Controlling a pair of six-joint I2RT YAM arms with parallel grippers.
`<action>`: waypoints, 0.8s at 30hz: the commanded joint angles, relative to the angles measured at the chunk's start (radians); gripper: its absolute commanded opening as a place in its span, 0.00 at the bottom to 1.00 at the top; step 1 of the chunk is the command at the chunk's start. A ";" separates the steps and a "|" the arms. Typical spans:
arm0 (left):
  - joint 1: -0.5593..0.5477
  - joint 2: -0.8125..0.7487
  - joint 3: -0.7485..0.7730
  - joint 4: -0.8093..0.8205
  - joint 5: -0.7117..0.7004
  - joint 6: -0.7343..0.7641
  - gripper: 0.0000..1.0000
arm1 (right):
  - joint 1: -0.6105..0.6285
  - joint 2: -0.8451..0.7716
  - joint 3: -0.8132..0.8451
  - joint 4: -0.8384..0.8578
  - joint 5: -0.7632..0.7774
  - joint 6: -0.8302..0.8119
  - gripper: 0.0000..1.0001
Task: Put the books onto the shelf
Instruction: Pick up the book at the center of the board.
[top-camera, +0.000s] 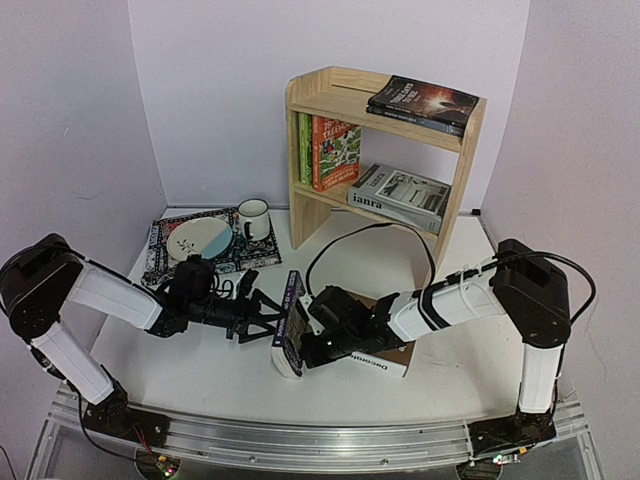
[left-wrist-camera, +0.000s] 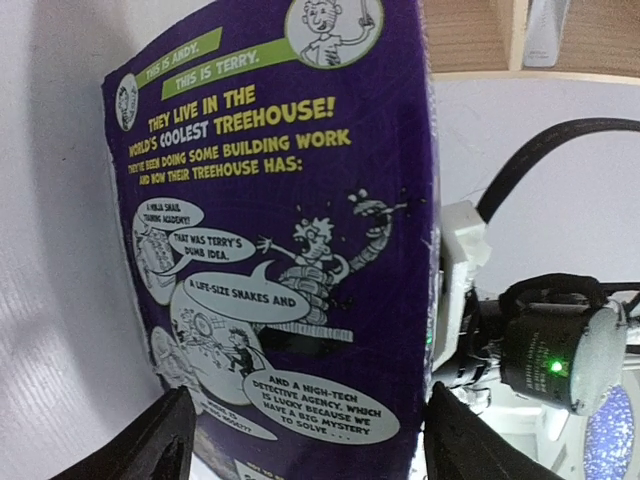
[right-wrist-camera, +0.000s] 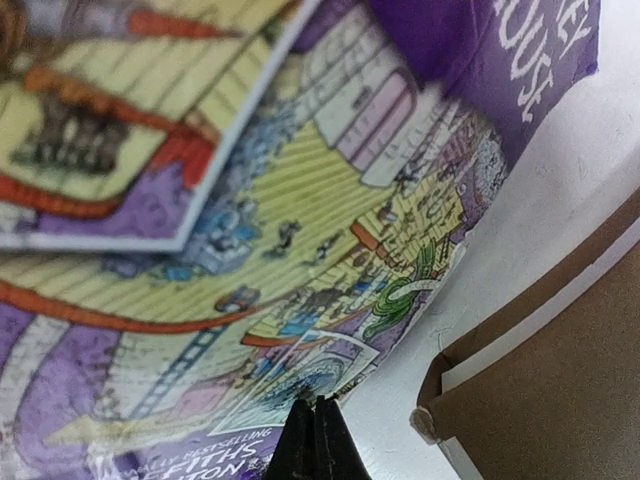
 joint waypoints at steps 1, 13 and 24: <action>-0.004 -0.064 0.153 -0.391 -0.163 0.241 0.81 | 0.006 -0.055 0.013 0.000 0.000 -0.022 0.03; -0.007 -0.064 0.309 -0.704 -0.210 0.389 0.64 | 0.006 -0.064 0.013 -0.009 0.006 -0.036 0.06; -0.007 -0.078 0.325 -0.738 -0.218 0.390 0.23 | 0.006 -0.063 0.013 -0.009 -0.003 -0.038 0.07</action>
